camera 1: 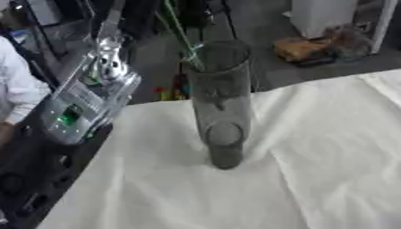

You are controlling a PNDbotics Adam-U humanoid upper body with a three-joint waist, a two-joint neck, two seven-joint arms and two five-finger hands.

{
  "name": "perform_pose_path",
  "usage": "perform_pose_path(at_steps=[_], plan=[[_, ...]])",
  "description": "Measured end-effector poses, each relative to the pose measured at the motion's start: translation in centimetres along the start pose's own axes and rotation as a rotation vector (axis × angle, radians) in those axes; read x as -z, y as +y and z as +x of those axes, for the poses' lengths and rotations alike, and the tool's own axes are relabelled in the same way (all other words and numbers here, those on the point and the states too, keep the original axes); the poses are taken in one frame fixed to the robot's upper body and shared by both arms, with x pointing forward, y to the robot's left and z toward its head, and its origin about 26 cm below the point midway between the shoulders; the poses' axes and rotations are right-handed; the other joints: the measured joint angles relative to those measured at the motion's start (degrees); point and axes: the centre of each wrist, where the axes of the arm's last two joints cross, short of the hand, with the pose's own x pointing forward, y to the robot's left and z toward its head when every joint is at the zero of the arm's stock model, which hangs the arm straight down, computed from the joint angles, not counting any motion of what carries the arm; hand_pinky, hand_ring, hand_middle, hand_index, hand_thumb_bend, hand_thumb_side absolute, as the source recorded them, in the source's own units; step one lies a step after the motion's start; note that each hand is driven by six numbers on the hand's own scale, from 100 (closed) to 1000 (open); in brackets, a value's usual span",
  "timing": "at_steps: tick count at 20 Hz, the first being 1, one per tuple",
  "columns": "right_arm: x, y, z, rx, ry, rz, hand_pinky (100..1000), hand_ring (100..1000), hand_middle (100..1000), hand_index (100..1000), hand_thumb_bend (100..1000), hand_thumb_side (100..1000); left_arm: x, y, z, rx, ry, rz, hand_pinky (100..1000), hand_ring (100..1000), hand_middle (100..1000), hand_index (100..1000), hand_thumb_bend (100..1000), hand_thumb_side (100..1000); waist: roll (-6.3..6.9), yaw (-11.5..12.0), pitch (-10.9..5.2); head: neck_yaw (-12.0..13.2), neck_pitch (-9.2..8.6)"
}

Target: Arrange flowers into the vase.

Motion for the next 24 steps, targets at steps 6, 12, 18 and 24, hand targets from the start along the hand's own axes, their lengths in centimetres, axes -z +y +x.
perform_pose_path(at_steps=[6,12,18,24], plan=[[0.0,-0.1,0.0,-0.003,-0.001,-0.004,860,867,550,931,100,896,-0.3,-0.1,-0.3,0.035,0.013,-0.038,100,430,139,314,100,878,0.01,-0.17,-0.02,-0.01,0.0],[0.0,-0.1,0.0,-0.004,-0.004,-0.007,860,867,549,932,100,896,-0.7,-0.4,-0.8,0.069,0.025,-0.081,100,496,186,374,100,888,0.0,-0.1,-0.02,-0.04,0.0],[0.0,-0.2,0.1,-0.007,-0.004,-0.009,861,868,548,932,100,895,-0.9,-0.6,-1.1,0.097,0.053,-0.123,100,519,204,393,100,878,0.0,0.31,-0.02,-0.16,0.0],[0.0,-0.3,0.1,-0.009,-0.002,-0.012,861,868,548,933,100,895,-1.1,-0.5,-1.4,0.141,0.085,-0.158,100,554,228,417,100,868,-0.01,0.34,-0.02,-0.26,0.0]])
